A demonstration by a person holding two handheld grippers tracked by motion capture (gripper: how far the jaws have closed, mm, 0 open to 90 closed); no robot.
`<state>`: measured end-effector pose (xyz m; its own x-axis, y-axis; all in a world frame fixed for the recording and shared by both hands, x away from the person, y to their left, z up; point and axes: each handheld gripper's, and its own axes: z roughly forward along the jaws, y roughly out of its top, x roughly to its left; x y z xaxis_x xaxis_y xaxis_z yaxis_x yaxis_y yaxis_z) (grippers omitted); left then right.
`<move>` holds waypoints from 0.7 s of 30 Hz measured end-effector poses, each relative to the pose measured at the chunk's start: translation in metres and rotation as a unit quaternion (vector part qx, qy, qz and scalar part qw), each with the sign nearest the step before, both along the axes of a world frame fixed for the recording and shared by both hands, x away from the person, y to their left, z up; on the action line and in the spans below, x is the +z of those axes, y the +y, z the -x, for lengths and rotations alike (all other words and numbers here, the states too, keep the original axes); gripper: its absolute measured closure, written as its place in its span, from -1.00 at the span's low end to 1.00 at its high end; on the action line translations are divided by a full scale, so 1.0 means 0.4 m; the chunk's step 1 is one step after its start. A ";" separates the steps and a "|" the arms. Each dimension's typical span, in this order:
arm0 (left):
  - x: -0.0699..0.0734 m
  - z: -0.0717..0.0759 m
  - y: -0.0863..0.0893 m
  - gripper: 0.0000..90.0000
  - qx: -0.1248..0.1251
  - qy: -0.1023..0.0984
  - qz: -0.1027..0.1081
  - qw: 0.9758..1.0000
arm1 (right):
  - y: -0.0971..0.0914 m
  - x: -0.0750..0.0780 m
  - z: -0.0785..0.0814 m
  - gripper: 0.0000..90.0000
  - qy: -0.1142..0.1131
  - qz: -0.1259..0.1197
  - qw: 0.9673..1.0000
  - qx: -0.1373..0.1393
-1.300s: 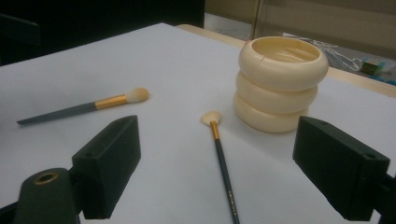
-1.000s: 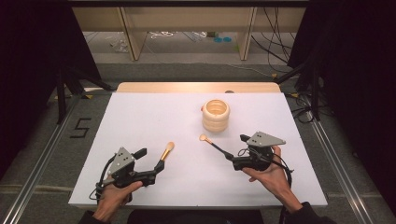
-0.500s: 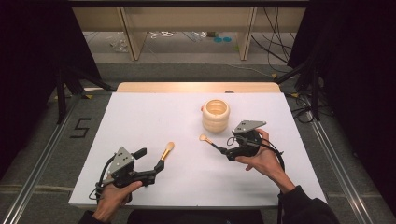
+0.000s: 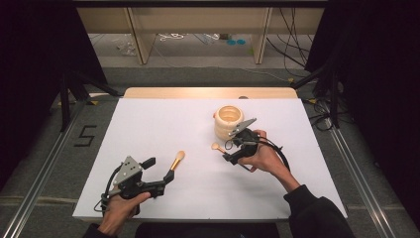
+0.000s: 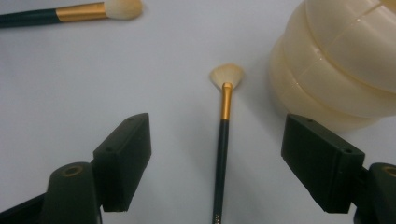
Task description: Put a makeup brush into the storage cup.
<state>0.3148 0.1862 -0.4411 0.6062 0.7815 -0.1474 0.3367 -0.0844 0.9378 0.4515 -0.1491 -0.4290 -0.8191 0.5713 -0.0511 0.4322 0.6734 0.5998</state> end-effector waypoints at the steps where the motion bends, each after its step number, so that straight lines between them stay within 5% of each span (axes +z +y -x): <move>1: 0.000 0.000 -0.001 -0.65 0.000 0.001 -0.002 1.000 | 0.001 -0.002 -0.007 -0.43 0.003 0.009 1.000 0.007; 21: -0.001 0.001 -0.004 -0.65 -0.002 0.005 0.008 1.000 | 0.028 -0.050 -0.065 -0.21 0.066 0.077 0.995 0.014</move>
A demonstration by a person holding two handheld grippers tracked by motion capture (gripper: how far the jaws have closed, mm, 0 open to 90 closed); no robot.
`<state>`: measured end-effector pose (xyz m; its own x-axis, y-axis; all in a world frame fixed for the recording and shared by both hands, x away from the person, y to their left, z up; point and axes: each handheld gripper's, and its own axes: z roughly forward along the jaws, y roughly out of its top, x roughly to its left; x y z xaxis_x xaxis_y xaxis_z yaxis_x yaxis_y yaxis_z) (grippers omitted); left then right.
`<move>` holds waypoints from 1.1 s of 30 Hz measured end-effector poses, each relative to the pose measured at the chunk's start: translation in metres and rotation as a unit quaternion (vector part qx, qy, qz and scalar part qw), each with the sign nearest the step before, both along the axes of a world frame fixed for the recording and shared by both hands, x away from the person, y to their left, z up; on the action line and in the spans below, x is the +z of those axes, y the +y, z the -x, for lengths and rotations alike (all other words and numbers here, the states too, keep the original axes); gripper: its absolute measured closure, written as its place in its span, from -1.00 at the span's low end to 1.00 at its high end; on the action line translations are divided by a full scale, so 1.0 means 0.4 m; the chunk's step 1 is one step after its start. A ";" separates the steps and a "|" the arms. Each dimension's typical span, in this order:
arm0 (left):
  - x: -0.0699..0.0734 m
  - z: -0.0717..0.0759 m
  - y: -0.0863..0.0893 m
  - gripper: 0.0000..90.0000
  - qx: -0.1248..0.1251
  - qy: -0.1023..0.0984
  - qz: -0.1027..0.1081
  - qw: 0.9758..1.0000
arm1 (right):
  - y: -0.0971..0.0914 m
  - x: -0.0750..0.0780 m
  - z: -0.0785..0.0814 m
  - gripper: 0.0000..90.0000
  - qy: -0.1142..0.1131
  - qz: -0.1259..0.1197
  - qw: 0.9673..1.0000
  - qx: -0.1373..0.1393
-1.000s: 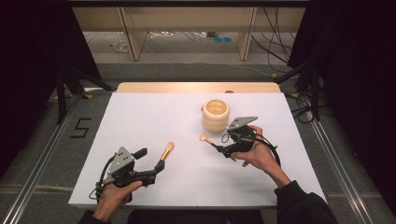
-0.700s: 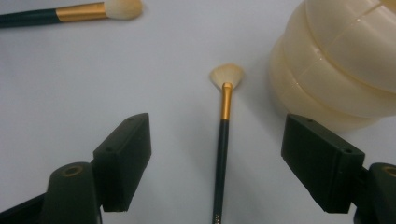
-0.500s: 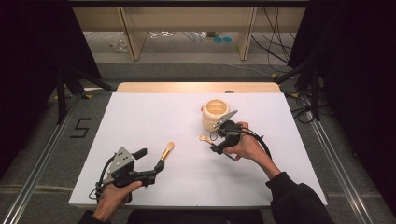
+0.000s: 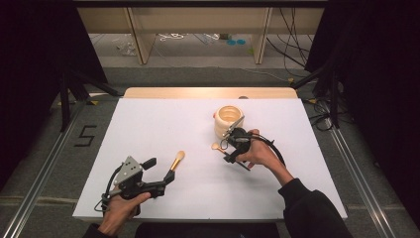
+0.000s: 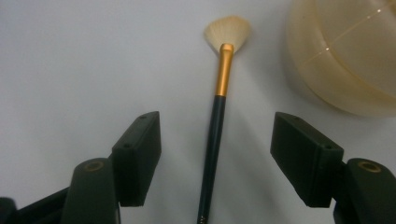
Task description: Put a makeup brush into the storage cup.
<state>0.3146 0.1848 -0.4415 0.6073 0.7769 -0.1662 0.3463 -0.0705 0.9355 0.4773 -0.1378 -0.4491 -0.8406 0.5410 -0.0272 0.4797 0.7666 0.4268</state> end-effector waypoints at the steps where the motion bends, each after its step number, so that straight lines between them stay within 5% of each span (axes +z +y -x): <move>1: 0.000 -0.001 0.000 -0.65 -0.001 0.000 -0.001 1.000 | 0.001 -0.001 -0.004 -0.17 0.005 0.002 1.000 0.003; 8: 0.001 0.001 0.000 -0.65 0.001 0.001 -0.007 1.000 | 0.016 -0.014 -0.025 0.01 0.021 0.034 0.999 0.005; 22: 0.000 0.000 0.000 -0.65 0.005 0.004 0.006 1.000 | 0.038 -0.017 -0.049 0.34 0.046 0.060 0.997 0.006; 33: 0.002 -0.001 0.005 -0.65 0.006 0.002 -0.005 1.000 | 0.033 -0.019 -0.055 0.56 0.057 0.074 0.995 0.026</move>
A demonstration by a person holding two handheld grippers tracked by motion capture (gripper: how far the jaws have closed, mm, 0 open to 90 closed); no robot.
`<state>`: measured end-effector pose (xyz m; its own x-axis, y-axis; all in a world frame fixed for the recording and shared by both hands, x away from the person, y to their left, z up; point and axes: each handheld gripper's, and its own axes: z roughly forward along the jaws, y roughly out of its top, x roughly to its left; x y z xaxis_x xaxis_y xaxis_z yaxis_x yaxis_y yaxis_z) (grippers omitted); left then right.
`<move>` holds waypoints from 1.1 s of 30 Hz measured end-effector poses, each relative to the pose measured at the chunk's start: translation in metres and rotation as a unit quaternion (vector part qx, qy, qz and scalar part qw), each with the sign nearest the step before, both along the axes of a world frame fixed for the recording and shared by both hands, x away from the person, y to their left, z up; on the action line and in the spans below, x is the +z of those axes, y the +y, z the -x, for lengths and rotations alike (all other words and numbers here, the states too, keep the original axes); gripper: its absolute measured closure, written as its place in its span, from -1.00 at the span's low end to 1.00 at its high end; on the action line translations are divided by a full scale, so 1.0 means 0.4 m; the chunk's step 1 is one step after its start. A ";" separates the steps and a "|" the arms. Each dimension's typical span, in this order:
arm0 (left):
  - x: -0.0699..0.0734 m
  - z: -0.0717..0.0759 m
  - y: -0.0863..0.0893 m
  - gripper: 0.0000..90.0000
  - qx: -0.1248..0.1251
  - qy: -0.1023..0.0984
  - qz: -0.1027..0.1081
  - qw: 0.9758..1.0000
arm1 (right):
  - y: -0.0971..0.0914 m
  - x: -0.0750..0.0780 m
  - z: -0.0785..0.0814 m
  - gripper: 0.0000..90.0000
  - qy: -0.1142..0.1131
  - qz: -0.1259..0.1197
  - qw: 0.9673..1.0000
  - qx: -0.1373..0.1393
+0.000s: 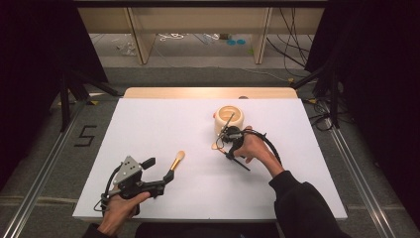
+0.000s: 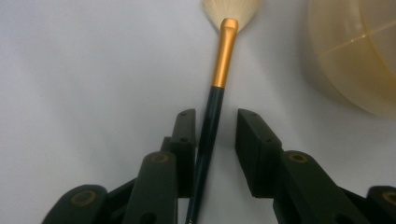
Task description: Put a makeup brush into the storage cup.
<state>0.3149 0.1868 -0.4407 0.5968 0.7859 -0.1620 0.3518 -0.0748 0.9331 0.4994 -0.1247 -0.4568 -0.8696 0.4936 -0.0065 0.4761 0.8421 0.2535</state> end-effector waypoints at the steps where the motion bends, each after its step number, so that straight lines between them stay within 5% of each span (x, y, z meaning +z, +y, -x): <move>1: 0.000 0.000 0.000 -0.65 -0.001 0.000 0.000 1.000 | 0.000 0.000 0.000 0.58 0.001 0.001 1.000 0.001; 33: 0.000 0.000 -0.001 -0.65 -0.003 0.000 -0.002 1.000 | 0.028 0.007 0.003 0.83 0.023 0.056 0.998 -0.004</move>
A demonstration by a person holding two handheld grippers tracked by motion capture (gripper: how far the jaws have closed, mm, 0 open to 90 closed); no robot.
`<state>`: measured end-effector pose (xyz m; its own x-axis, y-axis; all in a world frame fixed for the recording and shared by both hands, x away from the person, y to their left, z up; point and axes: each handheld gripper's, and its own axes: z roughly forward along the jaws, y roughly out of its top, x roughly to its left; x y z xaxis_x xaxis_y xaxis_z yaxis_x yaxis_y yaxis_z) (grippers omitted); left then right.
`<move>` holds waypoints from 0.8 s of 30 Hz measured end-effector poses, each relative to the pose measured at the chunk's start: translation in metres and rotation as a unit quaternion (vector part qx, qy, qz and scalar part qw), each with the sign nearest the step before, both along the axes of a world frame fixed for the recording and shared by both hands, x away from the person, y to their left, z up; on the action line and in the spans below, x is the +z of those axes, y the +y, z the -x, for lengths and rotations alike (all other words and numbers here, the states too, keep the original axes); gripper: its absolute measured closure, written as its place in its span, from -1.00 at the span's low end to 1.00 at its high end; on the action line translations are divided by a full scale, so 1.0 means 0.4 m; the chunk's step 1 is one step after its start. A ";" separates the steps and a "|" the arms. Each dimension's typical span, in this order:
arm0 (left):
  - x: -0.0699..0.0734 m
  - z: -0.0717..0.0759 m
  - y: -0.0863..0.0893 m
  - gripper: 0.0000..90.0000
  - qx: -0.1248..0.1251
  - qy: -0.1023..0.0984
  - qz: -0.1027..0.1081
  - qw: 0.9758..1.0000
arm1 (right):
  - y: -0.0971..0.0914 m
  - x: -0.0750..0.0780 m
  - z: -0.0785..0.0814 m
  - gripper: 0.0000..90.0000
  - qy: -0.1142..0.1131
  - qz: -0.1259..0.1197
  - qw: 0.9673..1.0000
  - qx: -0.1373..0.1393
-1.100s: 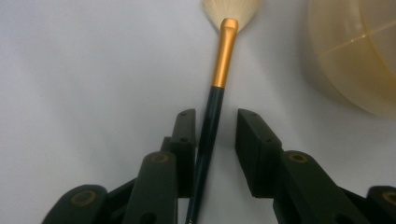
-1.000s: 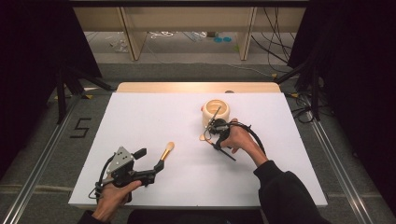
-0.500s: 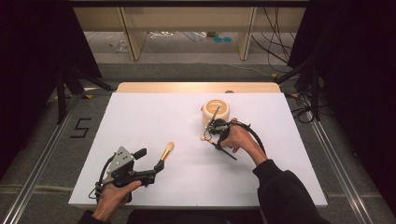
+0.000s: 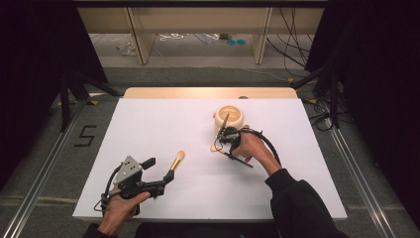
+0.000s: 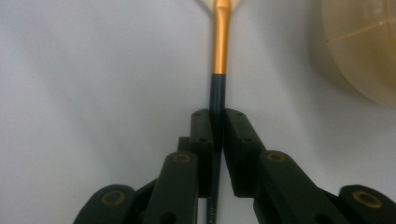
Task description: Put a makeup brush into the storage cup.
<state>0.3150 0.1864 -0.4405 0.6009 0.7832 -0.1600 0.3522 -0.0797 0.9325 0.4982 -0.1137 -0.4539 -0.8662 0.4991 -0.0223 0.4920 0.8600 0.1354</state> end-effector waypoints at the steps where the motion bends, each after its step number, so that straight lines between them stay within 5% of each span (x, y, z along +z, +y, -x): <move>1: 0.000 0.000 0.000 -0.65 -0.001 0.000 -0.001 1.000 | 0.002 -0.001 0.002 0.84 -0.001 0.000 1.000 -0.003; 13: 0.002 0.000 0.001 -0.65 0.001 0.000 -0.001 1.000 | -0.002 0.008 0.000 0.84 -0.011 0.003 1.000 0.006; 24: 0.003 0.000 0.006 -0.64 0.003 -0.001 0.000 1.000 | -0.008 0.067 0.016 0.84 -0.041 -0.054 0.998 0.019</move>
